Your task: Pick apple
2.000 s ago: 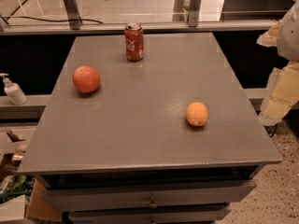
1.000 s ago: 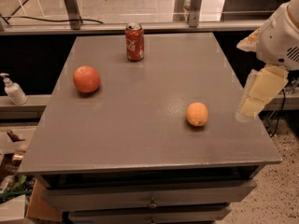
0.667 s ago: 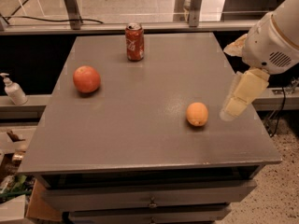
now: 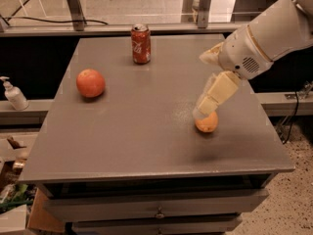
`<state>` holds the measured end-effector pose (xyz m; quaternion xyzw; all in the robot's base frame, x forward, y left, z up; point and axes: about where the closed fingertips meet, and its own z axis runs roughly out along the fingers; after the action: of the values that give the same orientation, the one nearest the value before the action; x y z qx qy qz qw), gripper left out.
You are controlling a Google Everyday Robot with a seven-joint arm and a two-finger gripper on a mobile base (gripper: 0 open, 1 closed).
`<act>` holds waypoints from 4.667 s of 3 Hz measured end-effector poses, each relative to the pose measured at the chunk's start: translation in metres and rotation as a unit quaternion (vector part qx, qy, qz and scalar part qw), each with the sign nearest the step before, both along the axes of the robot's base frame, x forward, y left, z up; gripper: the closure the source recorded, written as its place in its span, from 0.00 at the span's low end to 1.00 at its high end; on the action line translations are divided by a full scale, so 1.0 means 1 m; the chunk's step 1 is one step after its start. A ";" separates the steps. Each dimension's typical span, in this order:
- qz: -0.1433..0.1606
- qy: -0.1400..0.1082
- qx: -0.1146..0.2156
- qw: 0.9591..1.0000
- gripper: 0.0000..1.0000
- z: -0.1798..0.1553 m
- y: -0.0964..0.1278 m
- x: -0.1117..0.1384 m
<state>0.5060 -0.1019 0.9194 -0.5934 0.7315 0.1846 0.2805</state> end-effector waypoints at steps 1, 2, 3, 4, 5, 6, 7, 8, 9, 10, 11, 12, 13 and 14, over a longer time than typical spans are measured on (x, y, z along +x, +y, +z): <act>0.029 0.004 0.063 0.998 0.00 0.000 0.040 0.012; 0.069 0.012 0.129 0.989 0.00 0.000 0.086 0.018; 0.069 0.012 0.129 0.989 0.00 0.000 0.086 0.018; 0.078 0.002 0.129 0.989 0.00 -0.008 0.101 0.021; 0.100 -0.026 0.147 0.984 0.00 -0.020 0.134 0.034; 0.119 -0.060 0.173 0.976 0.00 -0.031 0.171 0.053; 0.128 -0.086 0.193 0.969 0.00 -0.042 0.204 0.075; 0.122 -0.097 0.182 0.971 0.00 -0.056 0.233 0.095; 0.108 -0.091 0.173 0.975 0.00 -0.070 0.256 0.108; 0.096 -0.080 0.173 0.977 0.00 -0.080 0.278 0.114; 0.086 -0.076 0.182 0.977 0.18 -0.083 0.287 0.117; 0.079 -0.076 0.194 0.975 0.42 -0.080 0.289 0.117; 0.074 -0.081 0.211 0.971 0.65 -0.069 0.287 0.113; 0.067 -0.085 0.234 0.966 0.88 -0.046 0.276 0.106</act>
Offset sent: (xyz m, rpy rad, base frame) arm 0.0267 0.1282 0.0008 0.3975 0.0308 0.2178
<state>0.6117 0.1737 0.8731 -0.5728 0.5998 0.3177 0.4596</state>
